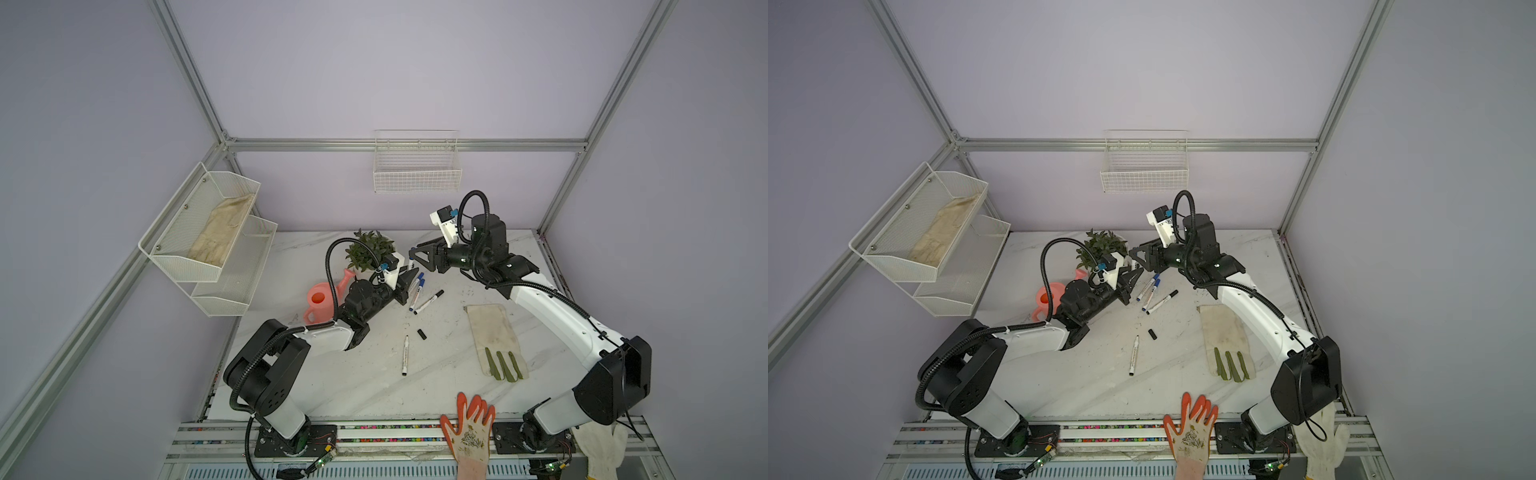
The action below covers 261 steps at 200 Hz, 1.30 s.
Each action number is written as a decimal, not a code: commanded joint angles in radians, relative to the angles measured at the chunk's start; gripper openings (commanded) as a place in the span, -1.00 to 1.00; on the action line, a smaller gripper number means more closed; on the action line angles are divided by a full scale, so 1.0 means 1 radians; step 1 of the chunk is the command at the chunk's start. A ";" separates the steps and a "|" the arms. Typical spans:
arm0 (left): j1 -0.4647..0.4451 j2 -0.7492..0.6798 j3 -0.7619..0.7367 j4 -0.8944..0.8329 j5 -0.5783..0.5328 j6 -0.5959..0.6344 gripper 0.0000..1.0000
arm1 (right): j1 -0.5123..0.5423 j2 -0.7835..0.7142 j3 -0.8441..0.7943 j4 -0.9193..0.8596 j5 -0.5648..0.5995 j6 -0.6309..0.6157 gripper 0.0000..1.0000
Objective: Insert the pens into the pen caps
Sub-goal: 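Press the blue cap down onto the marker held by the left gripper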
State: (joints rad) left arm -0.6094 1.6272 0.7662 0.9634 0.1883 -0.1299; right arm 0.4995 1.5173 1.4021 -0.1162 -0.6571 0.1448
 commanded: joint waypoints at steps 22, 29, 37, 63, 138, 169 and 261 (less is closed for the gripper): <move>-0.025 -0.002 -0.050 0.068 -0.030 -0.026 -1.00 | 0.004 0.051 0.047 0.073 -0.006 0.053 -0.05; -0.027 -0.003 -0.048 0.070 -0.033 -0.025 -1.00 | 0.004 0.056 0.042 0.083 -0.021 0.067 -0.07; -0.027 -0.003 -0.047 0.073 -0.035 -0.025 -1.00 | 0.006 0.062 0.035 0.093 -0.033 0.081 -0.09; -0.026 -0.003 -0.039 0.072 -0.039 -0.017 -1.00 | 0.011 0.064 0.016 0.109 -0.044 0.101 -0.14; -0.027 -0.021 -0.003 0.064 -0.033 -0.025 -1.00 | 0.012 0.078 -0.042 0.087 -0.054 0.121 -0.85; -0.007 -0.047 0.053 0.099 -0.004 -0.076 -1.00 | 0.013 0.095 -0.094 0.087 -0.081 0.135 -0.98; 0.228 -0.124 0.290 0.194 0.105 -0.346 -1.00 | 0.011 0.153 -0.165 -0.173 -0.122 -0.052 -1.00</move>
State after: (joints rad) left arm -0.5053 1.6272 0.7929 0.8406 0.5037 -0.3931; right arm 0.4984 1.6226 1.3117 0.0822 -0.6983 0.1810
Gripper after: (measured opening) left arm 0.137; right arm 0.144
